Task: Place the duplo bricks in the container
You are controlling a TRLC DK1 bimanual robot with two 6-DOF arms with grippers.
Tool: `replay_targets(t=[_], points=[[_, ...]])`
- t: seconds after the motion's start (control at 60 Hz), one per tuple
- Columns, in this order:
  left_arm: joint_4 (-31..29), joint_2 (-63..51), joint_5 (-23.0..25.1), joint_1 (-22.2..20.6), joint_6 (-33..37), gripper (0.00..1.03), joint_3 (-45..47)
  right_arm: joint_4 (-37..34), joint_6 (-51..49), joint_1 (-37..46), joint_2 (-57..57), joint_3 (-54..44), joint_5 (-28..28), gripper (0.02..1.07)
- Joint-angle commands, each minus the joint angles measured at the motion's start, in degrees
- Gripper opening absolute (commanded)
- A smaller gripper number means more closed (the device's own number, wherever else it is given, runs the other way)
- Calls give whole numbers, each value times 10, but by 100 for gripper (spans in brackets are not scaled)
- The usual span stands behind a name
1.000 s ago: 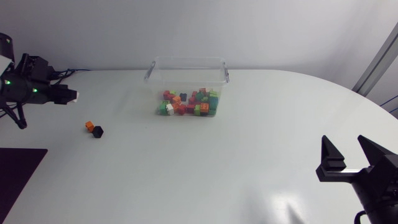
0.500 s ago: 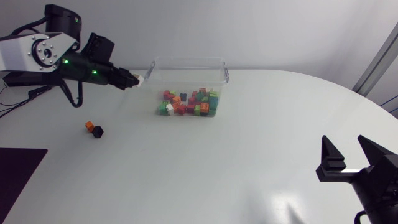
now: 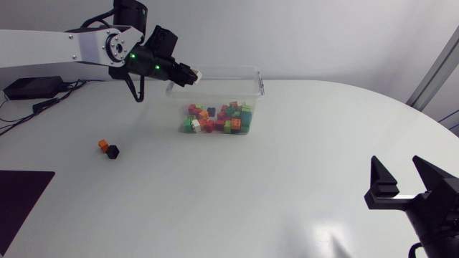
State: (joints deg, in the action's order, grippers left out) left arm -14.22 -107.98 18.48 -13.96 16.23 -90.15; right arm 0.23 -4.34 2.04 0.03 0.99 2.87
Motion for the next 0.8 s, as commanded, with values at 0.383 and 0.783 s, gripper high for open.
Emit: replay_targets(t=[0.383, 0.783], points=[[72, 10, -90, 9, 20, 98, 13, 5, -7, 2, -4, -12, 3, 103], [-112, 140, -4, 218, 183, 98, 100, 5, -7, 2, -4, -12, 3, 103]])
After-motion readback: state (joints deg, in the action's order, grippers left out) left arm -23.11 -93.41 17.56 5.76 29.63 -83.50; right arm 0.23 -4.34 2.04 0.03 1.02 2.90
